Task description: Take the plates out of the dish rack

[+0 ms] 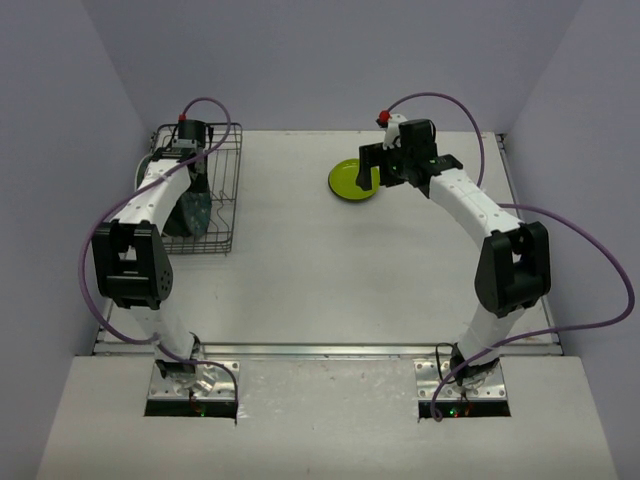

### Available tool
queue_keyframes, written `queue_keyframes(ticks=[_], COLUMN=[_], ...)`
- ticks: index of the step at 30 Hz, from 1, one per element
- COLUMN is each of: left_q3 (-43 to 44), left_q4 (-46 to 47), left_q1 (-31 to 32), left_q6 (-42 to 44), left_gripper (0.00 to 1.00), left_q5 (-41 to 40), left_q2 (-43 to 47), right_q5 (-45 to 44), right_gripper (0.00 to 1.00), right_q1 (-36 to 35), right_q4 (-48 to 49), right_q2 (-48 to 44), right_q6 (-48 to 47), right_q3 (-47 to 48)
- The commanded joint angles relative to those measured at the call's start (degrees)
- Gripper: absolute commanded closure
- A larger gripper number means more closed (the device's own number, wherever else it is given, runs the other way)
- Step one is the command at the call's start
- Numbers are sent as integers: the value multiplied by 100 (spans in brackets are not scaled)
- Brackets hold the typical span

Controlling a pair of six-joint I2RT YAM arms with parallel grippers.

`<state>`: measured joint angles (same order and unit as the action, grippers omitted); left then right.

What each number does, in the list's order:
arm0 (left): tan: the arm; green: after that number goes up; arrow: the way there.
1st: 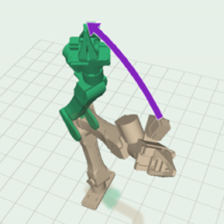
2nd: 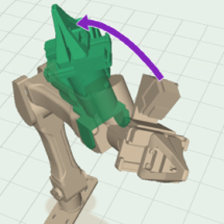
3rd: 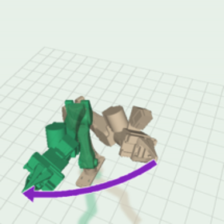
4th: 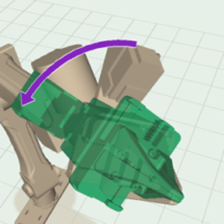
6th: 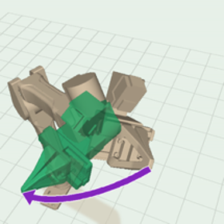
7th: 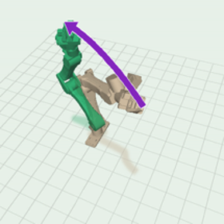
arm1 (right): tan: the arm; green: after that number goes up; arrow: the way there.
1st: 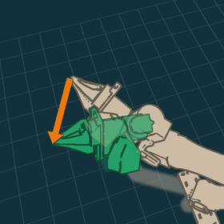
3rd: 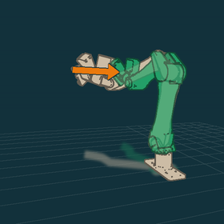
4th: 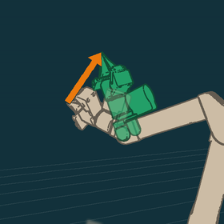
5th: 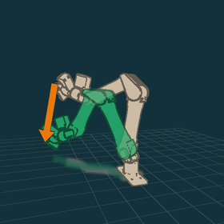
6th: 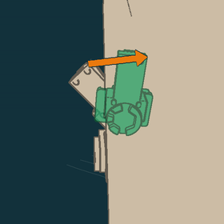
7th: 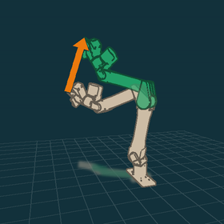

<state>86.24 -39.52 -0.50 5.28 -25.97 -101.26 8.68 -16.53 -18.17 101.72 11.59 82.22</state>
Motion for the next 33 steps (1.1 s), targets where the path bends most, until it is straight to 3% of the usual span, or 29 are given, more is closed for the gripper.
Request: queue_keyframes(ticks=[1, 7, 20, 26, 29, 33], left_q3=[-36, 22, 1494, 2414, 3091, 2600], left_q4=[334, 369, -12, -138, -758, -870], left_q1=[-167, -170, -5, 535, 612, 612], left_q6=[-92, -60, 602, 1017, 793, 572], left_gripper=[67, 100, 100, 100, 100, 100], left_q5=[639, 614, -133, -435, 999, 3087], left_q2=[62, 328, 847, 1021, 1115, 1555], right_q5=[162, 252, 327, 557, 1135, 2127], right_gripper=[2, 3, 3, 3, 2, 1], right_q1=[16, -1, -114, -139, -139, -139], right_q4=[302, 296, 349, 359, 557, 1062], right_q2=[-261, -280, -391, -480, -692, -1033], right_q6=[-66, -14, 19, 28, 123, 554], right_q3=[-45, -46, -74, -22, -139, -528])
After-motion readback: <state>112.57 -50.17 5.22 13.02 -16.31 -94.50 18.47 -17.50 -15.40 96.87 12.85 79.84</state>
